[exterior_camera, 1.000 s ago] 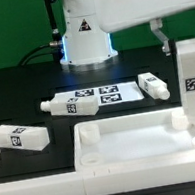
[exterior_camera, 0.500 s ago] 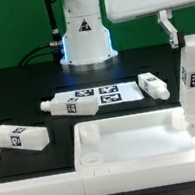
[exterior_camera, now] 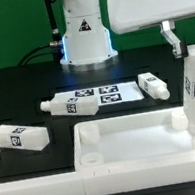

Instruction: Assemble desk

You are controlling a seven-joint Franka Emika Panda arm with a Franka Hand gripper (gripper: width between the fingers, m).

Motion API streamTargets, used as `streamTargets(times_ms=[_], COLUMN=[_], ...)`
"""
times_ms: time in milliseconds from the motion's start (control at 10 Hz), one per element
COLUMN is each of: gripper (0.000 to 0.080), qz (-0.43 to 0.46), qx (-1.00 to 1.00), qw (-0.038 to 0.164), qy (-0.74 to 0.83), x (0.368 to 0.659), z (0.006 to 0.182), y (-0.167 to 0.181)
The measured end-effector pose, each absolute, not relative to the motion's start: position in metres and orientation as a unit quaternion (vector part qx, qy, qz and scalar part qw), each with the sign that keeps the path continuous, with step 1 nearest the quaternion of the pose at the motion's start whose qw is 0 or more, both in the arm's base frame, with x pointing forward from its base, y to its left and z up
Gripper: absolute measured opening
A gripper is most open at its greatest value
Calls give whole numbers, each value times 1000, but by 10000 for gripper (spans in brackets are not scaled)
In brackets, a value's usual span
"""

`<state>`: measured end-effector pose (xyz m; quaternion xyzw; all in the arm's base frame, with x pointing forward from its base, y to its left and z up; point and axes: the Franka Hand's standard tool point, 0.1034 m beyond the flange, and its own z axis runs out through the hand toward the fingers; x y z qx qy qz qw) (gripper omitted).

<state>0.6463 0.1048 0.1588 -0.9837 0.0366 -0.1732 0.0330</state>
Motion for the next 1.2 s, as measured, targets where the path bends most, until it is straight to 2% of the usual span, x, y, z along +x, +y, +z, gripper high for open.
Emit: streamTargets(times_ms=[300, 700, 1200], gripper=[284, 284, 284], qz=[-175, -182, -220], qx=[-984, -983, -975], qw=[29, 32, 36], qy=[30, 20, 18], x=[649, 648, 648], z=[152, 145, 145], y=[100, 117, 116])
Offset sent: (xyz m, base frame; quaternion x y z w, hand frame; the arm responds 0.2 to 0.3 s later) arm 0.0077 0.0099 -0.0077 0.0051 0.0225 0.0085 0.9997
